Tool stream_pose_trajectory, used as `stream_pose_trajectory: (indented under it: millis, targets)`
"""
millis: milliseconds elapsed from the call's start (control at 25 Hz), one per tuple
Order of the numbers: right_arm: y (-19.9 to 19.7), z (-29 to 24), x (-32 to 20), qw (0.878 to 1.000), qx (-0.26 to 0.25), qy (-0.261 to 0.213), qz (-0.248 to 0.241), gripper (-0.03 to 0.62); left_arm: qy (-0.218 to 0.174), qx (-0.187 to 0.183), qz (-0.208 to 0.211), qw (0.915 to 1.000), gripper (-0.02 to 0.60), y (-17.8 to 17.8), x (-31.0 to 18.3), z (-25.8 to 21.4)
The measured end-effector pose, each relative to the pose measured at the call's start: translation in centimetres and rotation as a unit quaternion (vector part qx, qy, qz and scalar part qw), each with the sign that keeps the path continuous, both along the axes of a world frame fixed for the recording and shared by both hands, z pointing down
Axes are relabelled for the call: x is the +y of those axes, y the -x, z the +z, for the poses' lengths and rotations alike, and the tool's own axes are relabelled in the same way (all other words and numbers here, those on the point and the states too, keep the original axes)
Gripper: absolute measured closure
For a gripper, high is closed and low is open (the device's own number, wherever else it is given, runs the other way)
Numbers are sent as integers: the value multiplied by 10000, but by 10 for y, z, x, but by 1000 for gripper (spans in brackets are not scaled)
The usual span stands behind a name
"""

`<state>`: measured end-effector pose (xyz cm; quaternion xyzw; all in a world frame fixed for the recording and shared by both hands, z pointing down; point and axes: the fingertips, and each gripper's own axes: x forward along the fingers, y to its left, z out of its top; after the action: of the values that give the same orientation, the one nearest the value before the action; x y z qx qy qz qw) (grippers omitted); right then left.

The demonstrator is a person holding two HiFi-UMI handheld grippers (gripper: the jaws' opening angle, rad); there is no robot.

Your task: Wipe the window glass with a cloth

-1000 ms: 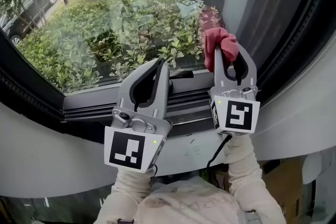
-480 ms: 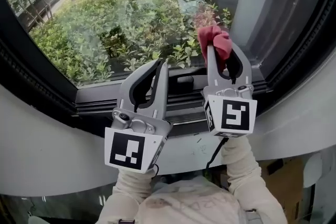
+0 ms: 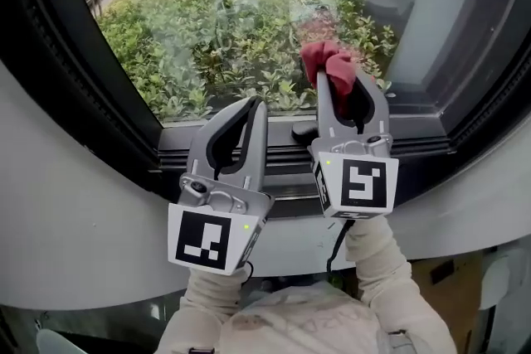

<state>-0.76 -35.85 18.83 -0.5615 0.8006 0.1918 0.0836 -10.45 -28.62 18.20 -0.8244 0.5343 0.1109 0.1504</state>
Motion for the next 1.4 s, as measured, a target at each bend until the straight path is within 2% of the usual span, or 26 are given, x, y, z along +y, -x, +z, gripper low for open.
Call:
stream_pose_trajectory:
  millis: [360, 600, 880, 1040, 1200, 1400]
  targets:
    - [91, 4, 10, 9990, 211, 23, -390, 480, 0, 93, -249, 9996, 580, 63, 14, 2]
    - [112, 4, 14, 9979, 391, 64, -518, 480, -13, 114, -333, 9994, 581, 78, 28, -1]
    - [104, 1, 25, 9949, 427, 274, -873, 479, -48, 102, -225, 9997, 580, 69, 40, -7]
    - [92, -8, 51, 9933, 442, 108, -1067, 479, -67, 83, -90, 9999, 581, 52, 44, -9]
    - [65, -4, 76, 9921, 526, 127, -1134, 479, -112, 23, 65, 9999, 581, 30, 49, -10]
    - [25, 3, 109, 9920, 318, 230, -1200, 477, 8, -183, 233, 9996, 581, 3, 59, -6]
